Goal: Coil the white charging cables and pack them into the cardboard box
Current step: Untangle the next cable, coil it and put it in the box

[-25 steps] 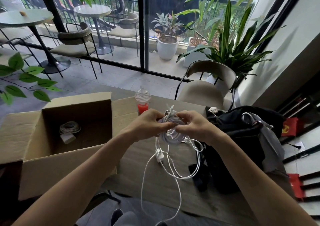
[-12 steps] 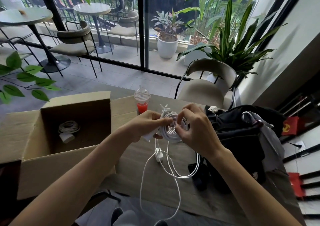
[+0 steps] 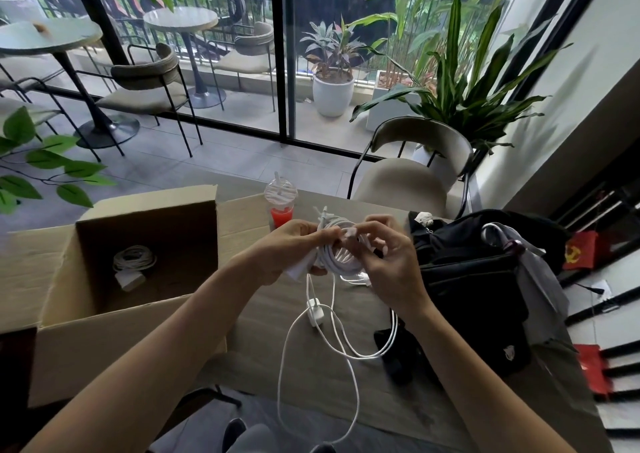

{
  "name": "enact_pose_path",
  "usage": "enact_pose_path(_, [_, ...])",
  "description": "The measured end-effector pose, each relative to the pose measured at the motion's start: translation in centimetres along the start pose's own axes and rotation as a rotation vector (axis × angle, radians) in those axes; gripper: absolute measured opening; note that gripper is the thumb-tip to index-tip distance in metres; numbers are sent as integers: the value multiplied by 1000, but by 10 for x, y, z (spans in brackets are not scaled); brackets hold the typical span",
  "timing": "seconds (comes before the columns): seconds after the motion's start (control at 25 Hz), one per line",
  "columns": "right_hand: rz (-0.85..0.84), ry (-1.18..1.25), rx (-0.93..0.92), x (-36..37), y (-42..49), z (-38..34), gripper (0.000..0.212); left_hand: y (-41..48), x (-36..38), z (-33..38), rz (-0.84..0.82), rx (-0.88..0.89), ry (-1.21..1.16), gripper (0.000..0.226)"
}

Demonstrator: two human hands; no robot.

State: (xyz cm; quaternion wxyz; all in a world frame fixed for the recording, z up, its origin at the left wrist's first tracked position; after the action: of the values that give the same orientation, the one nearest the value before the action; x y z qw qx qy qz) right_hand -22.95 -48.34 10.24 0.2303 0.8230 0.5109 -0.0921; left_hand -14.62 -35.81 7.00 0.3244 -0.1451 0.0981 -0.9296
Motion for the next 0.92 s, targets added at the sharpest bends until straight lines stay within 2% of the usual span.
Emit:
enact_pose_path(0.08, [-3, 141, -29, 1, -3, 6, 7, 0, -1, 0, 7, 27, 45, 52])
enact_pose_path(0.16, [16, 152, -76, -3, -9, 8, 7, -1, 0, 4, 8, 99, 148, 41])
enact_pose_path(0.28, [16, 17, -147, -10, -17, 9, 6, -5, 7, 11, -15, 223, 384, 28])
enact_pose_path(0.44, [-79, -100, -251, -14, -10, -7, 3, -9, 24, 15, -44, 306, 709, 28])
enact_pose_path(0.6, [-142, -276, -347, -24, 4, -22, 15, -16, 47, 28, -99, 411, 921, 31])
enact_pose_path(0.68, [-195, -308, -359, -25, 7, -23, 20, -19, 54, 34, -104, 433, 1029, 26])
enact_pose_path(0.76, [-162, -324, -362, -28, 7, -23, 24, -21, 55, 39, -74, 463, 1052, 12])
enact_pose_path(0.92, [52, -378, -511, -36, -9, -34, 6, -25, 53, 46, 82, 541, 1149, 17])
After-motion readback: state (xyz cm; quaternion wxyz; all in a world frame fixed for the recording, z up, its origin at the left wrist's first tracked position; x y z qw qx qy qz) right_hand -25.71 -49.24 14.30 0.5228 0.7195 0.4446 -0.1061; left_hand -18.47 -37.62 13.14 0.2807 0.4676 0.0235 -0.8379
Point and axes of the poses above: each hand's wrist, its own y-axis towards the middle knuckle, its own x-axis out of the palm, z = x × y, the point moved 8 cm from there along y, towards the middle knuckle, and after that the axes turned 12 degrees about -y, right-handed, at the moved point
